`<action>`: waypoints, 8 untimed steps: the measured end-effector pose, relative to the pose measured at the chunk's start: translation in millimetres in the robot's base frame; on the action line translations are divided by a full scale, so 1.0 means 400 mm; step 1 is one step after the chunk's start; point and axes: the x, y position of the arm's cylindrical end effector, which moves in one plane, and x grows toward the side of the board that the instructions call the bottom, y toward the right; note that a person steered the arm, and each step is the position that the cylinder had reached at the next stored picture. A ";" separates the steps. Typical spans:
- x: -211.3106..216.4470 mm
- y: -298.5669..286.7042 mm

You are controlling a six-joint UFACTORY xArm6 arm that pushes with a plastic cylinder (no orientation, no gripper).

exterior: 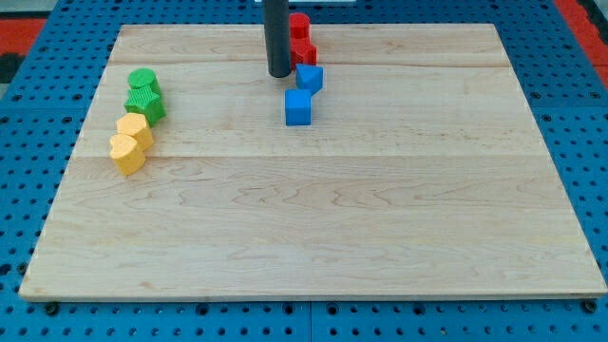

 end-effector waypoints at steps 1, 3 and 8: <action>0.018 0.170; 0.194 0.272; 0.004 0.236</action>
